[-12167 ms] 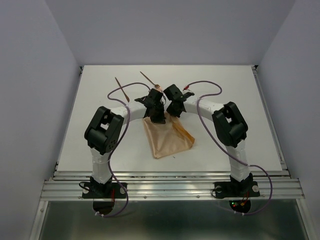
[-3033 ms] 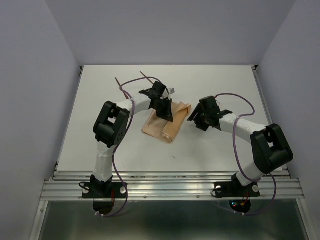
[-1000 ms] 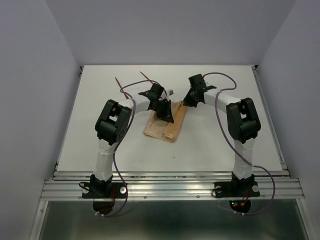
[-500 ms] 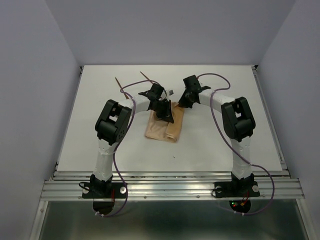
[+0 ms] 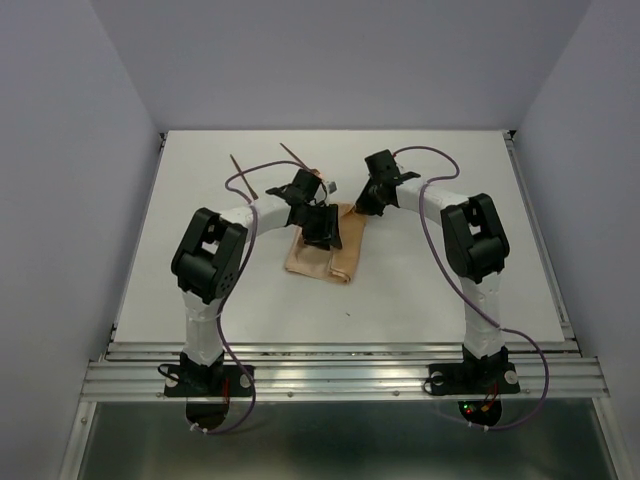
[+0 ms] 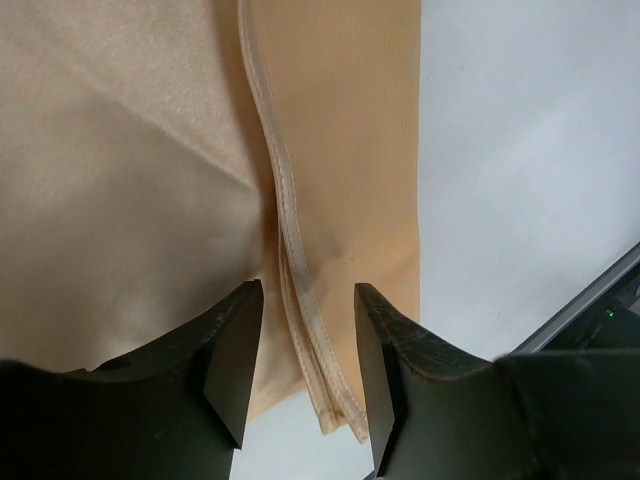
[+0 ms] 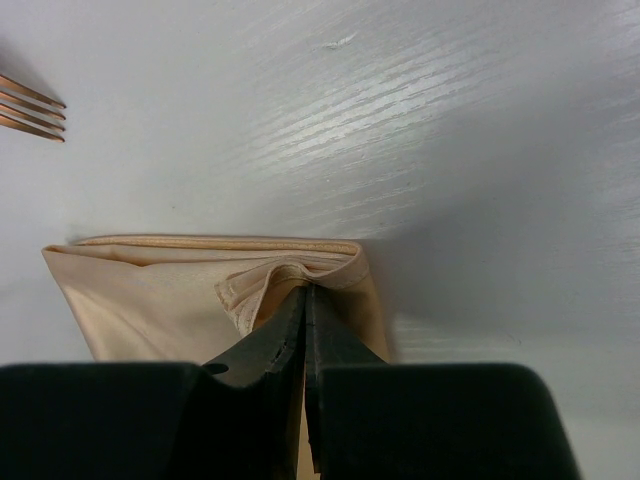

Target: Fold the napkin into a case and place the utensils inside

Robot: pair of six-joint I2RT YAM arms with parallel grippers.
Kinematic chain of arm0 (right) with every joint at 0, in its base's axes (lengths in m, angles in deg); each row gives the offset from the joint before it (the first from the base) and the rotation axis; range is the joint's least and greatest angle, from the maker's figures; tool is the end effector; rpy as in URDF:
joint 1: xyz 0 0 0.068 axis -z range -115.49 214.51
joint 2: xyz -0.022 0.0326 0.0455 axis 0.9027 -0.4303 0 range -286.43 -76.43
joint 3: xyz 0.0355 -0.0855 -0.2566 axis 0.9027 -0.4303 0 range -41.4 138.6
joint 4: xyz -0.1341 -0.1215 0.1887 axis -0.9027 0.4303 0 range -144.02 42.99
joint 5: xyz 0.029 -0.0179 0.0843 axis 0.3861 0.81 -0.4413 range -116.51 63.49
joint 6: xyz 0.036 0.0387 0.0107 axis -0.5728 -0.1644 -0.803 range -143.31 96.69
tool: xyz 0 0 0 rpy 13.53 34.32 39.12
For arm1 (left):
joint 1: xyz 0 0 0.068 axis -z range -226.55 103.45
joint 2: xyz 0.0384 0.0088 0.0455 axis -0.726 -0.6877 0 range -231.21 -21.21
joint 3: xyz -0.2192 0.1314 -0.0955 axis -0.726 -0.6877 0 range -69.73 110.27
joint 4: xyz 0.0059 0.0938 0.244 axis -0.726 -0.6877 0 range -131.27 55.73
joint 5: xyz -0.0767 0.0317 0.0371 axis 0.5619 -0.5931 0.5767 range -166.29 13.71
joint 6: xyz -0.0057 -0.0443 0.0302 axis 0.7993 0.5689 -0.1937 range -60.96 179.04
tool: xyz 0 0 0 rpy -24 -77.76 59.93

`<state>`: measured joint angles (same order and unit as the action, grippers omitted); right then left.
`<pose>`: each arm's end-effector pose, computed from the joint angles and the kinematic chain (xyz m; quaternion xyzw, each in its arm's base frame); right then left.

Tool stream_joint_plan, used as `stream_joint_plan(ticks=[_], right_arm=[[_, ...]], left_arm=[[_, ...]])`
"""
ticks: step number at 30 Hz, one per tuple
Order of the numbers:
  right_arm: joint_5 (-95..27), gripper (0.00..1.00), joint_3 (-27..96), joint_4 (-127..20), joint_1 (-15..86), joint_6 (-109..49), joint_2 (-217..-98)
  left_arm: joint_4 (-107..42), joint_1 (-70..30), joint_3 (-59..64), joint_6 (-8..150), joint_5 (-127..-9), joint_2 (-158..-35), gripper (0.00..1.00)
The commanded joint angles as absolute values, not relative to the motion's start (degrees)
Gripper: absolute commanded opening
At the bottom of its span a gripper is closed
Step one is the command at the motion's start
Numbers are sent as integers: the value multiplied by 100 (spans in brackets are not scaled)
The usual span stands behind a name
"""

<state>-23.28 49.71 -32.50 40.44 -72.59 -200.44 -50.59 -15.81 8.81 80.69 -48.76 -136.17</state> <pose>0.4296 0.1897 0.1604 0.2160 0.9270 0.1609 0.2610 0.3596 -0.2330 0.1717 0.1487 0.9115 -0.3392 0.1790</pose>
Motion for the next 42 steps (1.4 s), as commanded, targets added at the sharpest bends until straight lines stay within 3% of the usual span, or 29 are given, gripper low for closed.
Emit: stream_joint_plan(ticks=[1,5,8,12,15,32,38,42], right_arm=[[-2106,6,4913,-2949,3990,-7095,-20335],[-2132,6,4904,-2949,3990,-7034,-20299],[-2150,6,4878,-2949,3990,-6998,-20264],[-2167,6,4852,-2949,3990,-6946,-20194],[-2176,6,4851,-2941,3938,-6902,-20176],[-1922,6,4087,-2879,3718,-6515,-19482],[-1912,6,4122,-2774,3665,-6260,-19394],[-2000,6,4096,-2861,3612,-6295,-19394]], left_arm=[[-5212,-1640,604,8057,-5133,-12871,53],[-5115,-1789,349,8154,-5255,-12730,50],[-4922,-1904,51,8295,-5395,-12721,41],[-4869,-1904,-205,8374,-5686,-12835,14],[-4711,-1895,-451,8427,-5608,-12966,0],[-4516,-911,-1489,8954,-5212,-12230,0],[-5096,-1139,-578,8708,-5440,-11939,0],[-5237,-1429,276,8725,-5510,-12306,13]])
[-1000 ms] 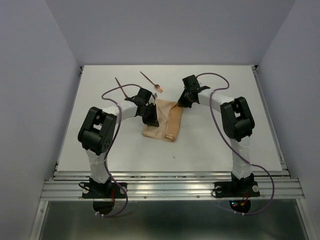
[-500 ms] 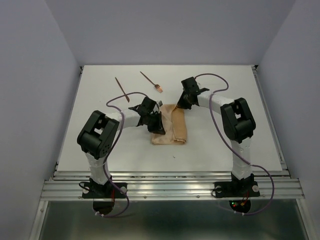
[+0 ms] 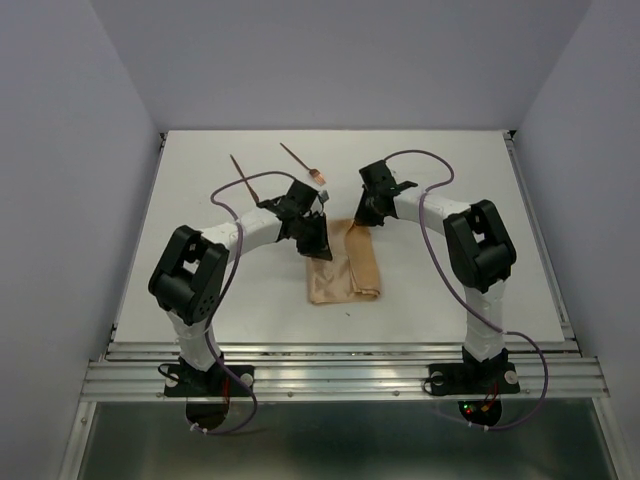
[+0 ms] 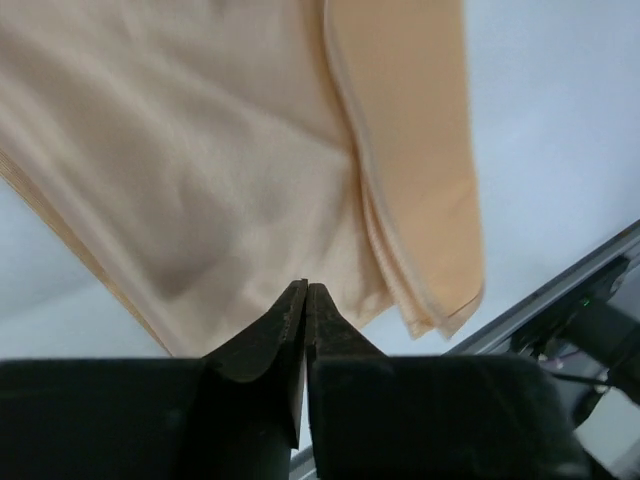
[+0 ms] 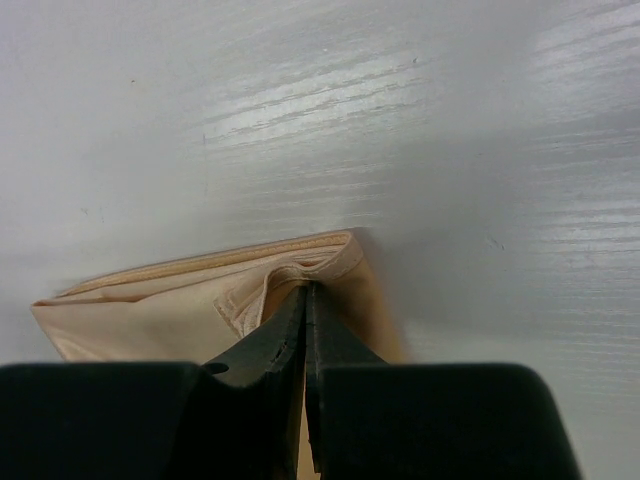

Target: Fold the napkin into a case and place the utensils inside

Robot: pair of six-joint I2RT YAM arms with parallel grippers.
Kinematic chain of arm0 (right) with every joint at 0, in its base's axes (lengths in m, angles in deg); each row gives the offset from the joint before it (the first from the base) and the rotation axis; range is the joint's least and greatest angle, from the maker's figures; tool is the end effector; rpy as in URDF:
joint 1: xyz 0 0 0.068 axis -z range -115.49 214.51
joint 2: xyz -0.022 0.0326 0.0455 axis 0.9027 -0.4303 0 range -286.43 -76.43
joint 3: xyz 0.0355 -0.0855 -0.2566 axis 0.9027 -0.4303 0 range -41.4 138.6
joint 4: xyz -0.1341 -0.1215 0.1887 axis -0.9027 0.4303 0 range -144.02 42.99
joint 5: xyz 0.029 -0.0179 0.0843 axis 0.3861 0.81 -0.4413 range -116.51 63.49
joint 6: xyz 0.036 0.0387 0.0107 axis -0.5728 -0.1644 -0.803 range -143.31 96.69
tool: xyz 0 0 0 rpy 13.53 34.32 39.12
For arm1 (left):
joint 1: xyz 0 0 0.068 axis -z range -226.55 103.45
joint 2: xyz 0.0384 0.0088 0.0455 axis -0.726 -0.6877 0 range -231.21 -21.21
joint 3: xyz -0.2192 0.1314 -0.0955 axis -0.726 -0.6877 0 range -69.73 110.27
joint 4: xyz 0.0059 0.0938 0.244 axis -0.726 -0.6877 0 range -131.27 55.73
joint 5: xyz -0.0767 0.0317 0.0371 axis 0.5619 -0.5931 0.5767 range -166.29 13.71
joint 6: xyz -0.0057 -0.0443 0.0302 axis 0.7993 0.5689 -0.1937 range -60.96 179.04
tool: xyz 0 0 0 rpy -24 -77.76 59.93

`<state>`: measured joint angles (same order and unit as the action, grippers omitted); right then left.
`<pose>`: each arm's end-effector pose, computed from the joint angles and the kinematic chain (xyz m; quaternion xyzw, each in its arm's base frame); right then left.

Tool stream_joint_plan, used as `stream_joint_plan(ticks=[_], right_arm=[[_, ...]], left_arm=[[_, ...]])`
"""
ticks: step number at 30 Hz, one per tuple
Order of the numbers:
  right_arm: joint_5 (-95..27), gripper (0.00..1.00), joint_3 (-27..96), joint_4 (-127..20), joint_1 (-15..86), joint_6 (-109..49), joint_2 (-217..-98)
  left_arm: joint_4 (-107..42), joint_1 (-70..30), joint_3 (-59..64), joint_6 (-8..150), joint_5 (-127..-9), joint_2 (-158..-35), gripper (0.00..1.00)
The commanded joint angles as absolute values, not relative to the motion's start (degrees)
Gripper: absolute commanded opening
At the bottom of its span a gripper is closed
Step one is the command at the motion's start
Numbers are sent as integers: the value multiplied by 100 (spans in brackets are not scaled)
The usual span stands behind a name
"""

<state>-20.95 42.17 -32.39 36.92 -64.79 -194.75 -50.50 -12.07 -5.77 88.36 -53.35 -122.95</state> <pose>0.3926 0.2013 0.1643 0.1295 0.9474 0.1255 0.2643 0.2946 -0.2192 0.1830 0.1034 0.9284 -0.3205 0.1572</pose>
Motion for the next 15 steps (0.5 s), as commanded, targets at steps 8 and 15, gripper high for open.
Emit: stream_joint_plan(ticks=[8,15], right_arm=[[-2194,6,3981,-2993,3612,-6330,-19412],[-2220,6,4043,-2984,3612,-6339,-19394]], left_arm=[[-4992,-1508,1577,9042,-5423,-13230,49],[-4807,-1508,1991,9147,-5291,-13889,51]])
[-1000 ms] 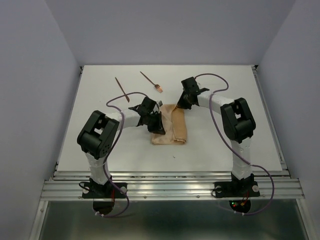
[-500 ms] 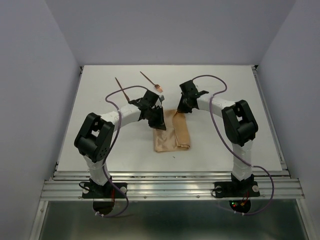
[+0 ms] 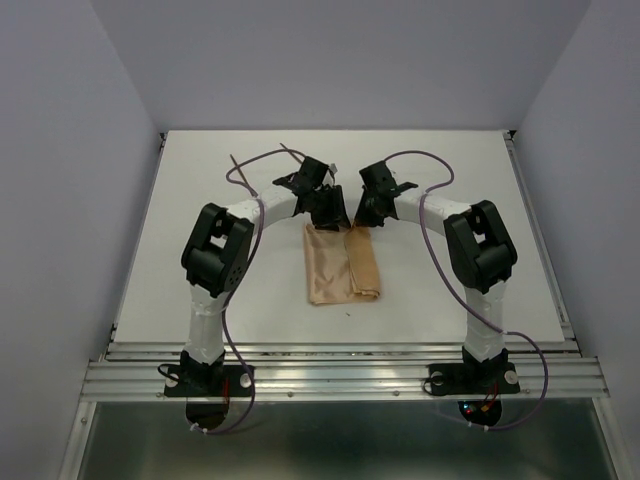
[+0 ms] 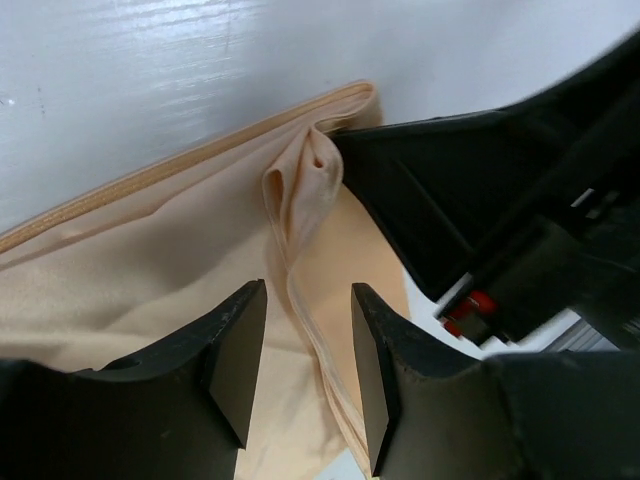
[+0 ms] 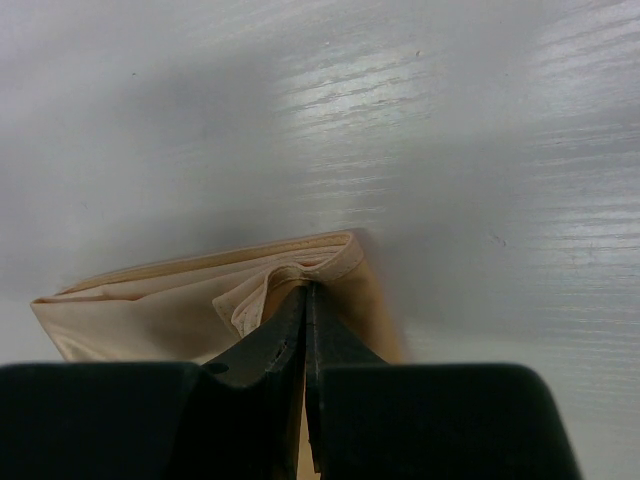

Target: Fold the napkin into a case and place the utensils inside

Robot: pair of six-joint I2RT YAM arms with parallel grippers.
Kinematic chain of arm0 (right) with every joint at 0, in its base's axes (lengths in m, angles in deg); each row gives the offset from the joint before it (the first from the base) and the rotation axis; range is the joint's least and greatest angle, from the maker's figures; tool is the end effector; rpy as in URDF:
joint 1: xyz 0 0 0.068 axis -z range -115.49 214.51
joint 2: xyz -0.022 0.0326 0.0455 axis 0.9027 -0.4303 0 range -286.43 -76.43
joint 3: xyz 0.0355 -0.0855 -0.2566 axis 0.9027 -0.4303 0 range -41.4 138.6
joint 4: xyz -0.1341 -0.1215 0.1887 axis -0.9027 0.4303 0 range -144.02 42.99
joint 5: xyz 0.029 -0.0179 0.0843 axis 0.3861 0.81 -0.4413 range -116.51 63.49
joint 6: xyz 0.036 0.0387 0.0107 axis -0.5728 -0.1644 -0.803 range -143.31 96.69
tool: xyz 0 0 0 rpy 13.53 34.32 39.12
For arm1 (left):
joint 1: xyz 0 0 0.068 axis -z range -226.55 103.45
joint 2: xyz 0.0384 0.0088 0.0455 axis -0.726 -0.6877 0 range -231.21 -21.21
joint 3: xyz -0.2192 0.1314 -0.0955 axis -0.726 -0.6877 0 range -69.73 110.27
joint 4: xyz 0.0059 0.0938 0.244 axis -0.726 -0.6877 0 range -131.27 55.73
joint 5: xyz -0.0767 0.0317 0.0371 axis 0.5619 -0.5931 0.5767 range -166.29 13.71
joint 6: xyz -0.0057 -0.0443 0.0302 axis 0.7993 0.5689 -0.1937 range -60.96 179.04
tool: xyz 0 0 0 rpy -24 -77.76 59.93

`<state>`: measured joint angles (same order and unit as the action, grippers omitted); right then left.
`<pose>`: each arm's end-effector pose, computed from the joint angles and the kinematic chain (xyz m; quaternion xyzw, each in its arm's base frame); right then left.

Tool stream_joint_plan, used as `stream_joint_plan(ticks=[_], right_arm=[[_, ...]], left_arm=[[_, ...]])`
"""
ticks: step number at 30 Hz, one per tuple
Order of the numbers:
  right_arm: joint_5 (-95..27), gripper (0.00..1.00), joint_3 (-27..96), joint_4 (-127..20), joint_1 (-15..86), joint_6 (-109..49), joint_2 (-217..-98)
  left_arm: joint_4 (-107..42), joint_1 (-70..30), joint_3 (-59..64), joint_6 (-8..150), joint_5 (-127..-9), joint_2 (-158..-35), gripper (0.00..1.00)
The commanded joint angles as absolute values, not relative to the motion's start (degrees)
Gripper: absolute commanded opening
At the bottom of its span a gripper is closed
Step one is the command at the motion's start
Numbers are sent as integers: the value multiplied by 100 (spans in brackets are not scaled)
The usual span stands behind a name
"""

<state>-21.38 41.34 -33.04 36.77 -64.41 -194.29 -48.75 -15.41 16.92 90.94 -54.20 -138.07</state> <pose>0.3902 0.2016 0.1641 0.1240 0.9476 0.1293 0.2644 0.3845 -0.2480 0.2024 0.0678 0.9062 -0.3483 0.2299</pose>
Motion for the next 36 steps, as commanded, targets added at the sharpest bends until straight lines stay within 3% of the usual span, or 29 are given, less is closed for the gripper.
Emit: stream_joint_plan(ticks=[1,17,24,36], right_arm=[[-2229,6,4052,-2976,3612,-6357,-19385],[-2282,6,4052,-2984,3560,-6383,-19403],[-2291,6,4069,-2976,3560,-6383,-19376],[-2273,6,4061,-2949,3560,-6357,-19376]], left_arm=[[-4763,-1508,1992,9173,-5273,-13933,52],[-4526,-1500,2203,9060,-5176,-14540,59],[-4569,-1482,2211,9007,-5343,-14654,51],[-4614,-1482,2264,9016,-5458,-14734,23]])
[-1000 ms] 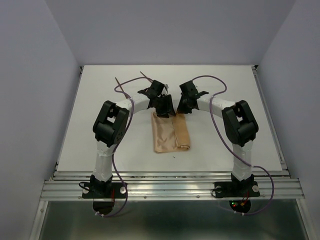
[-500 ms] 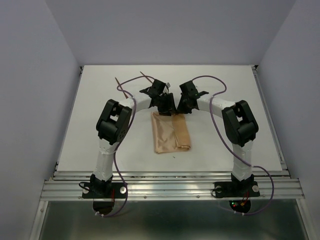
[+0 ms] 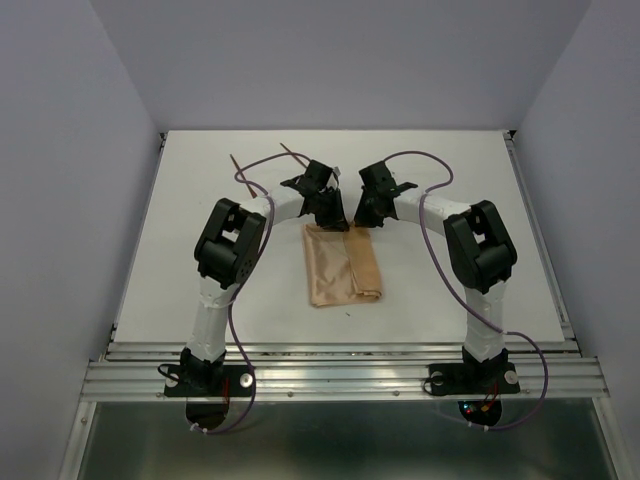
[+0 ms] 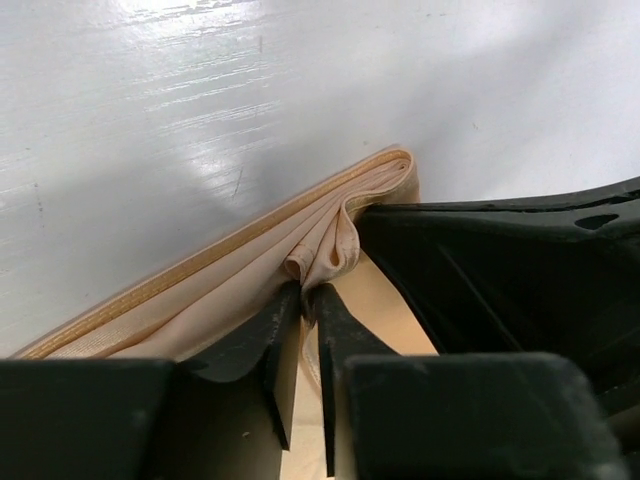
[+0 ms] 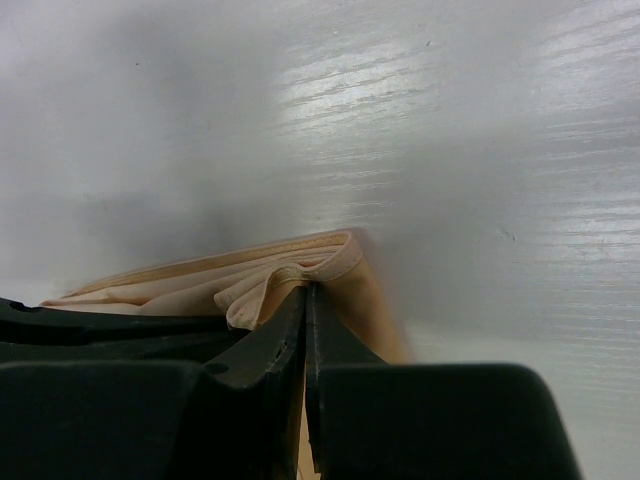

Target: Fold the napkin into a case and place the utensils inside

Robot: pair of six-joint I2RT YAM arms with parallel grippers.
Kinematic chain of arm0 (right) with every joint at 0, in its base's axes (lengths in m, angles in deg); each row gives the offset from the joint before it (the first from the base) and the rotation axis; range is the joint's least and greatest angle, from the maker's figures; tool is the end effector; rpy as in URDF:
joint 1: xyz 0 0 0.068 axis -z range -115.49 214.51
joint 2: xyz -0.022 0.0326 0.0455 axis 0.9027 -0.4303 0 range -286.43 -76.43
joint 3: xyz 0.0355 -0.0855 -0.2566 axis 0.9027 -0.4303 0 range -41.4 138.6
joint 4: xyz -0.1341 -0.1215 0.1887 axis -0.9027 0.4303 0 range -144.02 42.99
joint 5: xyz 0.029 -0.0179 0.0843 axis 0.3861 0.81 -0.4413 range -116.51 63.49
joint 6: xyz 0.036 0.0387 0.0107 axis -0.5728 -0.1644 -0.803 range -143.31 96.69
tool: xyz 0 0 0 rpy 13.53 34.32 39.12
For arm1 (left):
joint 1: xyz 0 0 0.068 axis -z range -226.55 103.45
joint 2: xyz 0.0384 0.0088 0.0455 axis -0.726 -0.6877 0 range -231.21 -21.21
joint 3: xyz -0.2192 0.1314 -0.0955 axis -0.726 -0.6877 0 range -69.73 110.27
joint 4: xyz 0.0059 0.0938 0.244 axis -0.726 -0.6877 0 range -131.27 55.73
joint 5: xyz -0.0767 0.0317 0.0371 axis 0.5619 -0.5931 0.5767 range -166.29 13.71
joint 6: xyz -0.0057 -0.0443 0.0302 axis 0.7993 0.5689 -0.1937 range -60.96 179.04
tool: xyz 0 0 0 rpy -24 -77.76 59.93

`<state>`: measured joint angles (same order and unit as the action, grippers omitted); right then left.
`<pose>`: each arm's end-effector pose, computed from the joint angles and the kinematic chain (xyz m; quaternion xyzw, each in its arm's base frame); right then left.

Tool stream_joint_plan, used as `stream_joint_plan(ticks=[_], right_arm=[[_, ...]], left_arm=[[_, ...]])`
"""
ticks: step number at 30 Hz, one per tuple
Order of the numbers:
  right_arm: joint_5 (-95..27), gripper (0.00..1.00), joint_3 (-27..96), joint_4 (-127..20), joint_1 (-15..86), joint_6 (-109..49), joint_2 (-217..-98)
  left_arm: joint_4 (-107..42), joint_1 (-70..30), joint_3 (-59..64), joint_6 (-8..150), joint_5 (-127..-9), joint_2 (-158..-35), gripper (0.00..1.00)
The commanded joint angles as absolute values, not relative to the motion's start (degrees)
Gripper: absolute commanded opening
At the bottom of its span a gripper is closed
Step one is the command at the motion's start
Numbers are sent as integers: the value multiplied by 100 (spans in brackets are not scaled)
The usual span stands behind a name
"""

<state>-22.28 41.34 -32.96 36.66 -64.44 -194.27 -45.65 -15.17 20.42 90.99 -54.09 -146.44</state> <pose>0.3895 0.2028 0.1641 0.1211 0.9484 0.1356 0.2597 0.4037 -0.2620 0.1600 0.0669 0.9116 -0.3432 0.2160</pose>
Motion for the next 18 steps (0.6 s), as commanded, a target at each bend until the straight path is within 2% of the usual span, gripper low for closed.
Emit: stream_joint_plan(ticks=[1,3,7,12,18], right_arm=[[-2273,6,4061,-2941,3508,-6348,-19376],[-2273,6,4069,-2932,3507,-6330,-19377],[-2273,6,4087,-2905,3507,-6251,-19385],[-2194,11,4061,-2817,3507,-6128,-18992],[-1930,30,3412,-2852,3507,-5970,-18007]], left_arm=[[-4605,-1482,2264,9024,-5449,-14742,20],[-4605,-1482,2255,9024,-5440,-14742,16],[-4587,-1491,2264,9033,-5388,-14699,0],[-4535,-1535,2212,9077,-5229,-14584,0],[-4473,-1666,2089,9077,-4983,-14444,0]])
